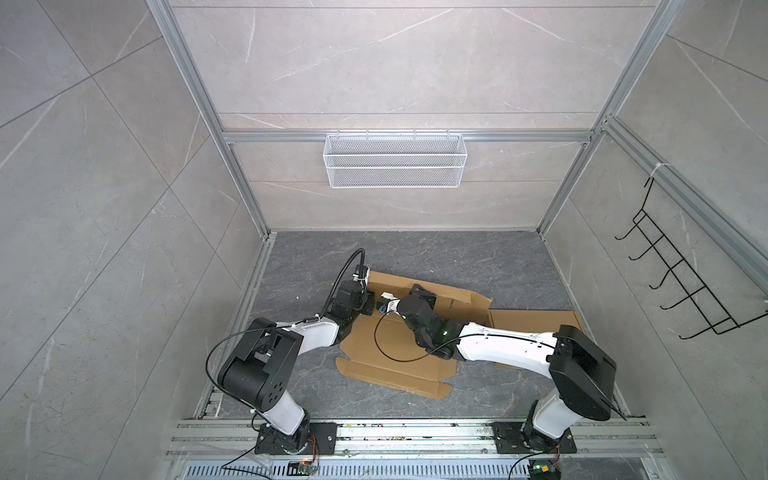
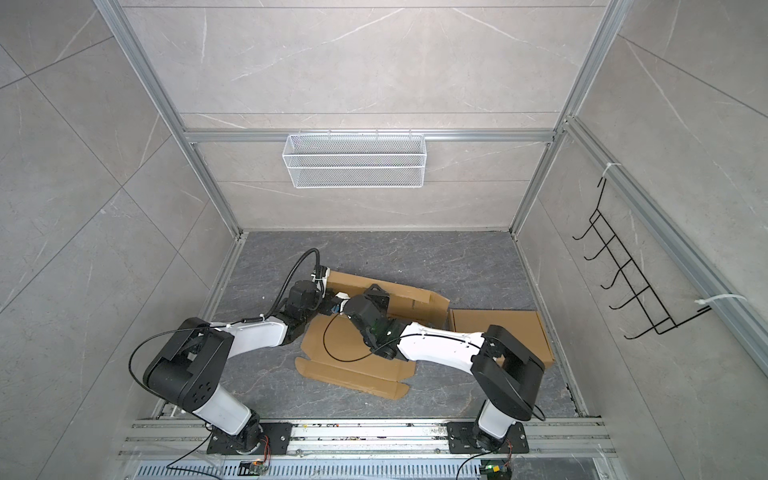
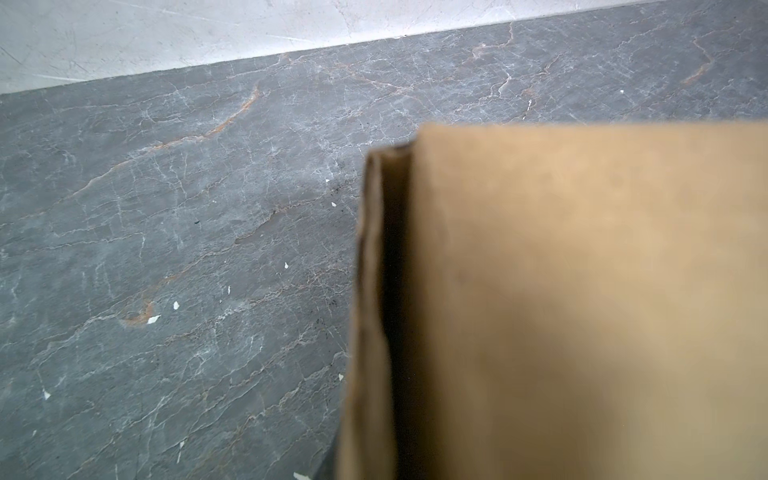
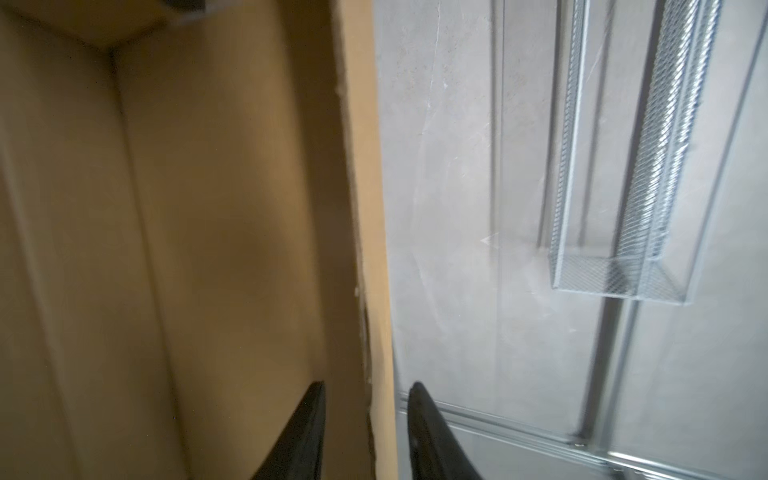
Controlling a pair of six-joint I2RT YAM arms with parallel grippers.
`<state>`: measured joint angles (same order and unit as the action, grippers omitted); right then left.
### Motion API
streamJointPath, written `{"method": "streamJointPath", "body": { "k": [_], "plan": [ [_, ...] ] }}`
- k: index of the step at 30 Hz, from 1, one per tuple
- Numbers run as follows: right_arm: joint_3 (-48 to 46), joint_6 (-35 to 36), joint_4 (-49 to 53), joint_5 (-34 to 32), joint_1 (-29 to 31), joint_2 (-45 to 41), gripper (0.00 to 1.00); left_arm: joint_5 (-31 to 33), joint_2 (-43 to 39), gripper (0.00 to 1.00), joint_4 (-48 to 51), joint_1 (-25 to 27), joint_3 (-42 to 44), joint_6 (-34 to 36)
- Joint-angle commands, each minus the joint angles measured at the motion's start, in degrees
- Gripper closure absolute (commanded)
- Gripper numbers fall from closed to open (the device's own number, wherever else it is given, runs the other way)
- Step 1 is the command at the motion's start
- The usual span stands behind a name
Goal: Fold the paper box
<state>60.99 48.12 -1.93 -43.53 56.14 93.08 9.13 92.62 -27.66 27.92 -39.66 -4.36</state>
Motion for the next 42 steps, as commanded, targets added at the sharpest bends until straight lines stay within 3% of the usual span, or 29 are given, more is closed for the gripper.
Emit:
{"method": "streamJointPath", "body": {
  "k": [1,6,11,16,27,36,42],
  "plan": [
    [4.76,-16.95,17.66,15.87,-1.66,-5.91,0.51,2.20,0.75,1.00,-3.36,0.82,1.07,2.80],
    [10.90,-31.09,27.02,36.29,-5.67,-9.39,0.37,3.20,0.29,1.00,-5.07,1.25,3.46,1.87],
    [25.40,-53.57,38.70,41.75,-14.42,-2.77,0.37,5.26,-1.45,1.00,-6.51,1.67,6.45,-0.44],
    [35.77,-62.15,47.45,42.96,-15.62,5.70,0.40,7.19,-2.34,1.00,-7.54,1.87,8.75,-2.35],
    [39.97,-64.06,48.24,39.43,-15.55,13.30,0.42,7.80,-3.06,1.00,-7.99,2.22,9.60,-2.86],
    [45.17,-57.84,56.68,20.39,-11.60,21.26,0.47,9.05,-3.14,1.00,-7.37,2.38,10.38,-4.09],
    [46.72,-57.73,55.10,24.15,-11.17,20.10,0.47,10.35,-3.91,1.00,-6.97,2.37,11.00,-4.24]
  ]
}}
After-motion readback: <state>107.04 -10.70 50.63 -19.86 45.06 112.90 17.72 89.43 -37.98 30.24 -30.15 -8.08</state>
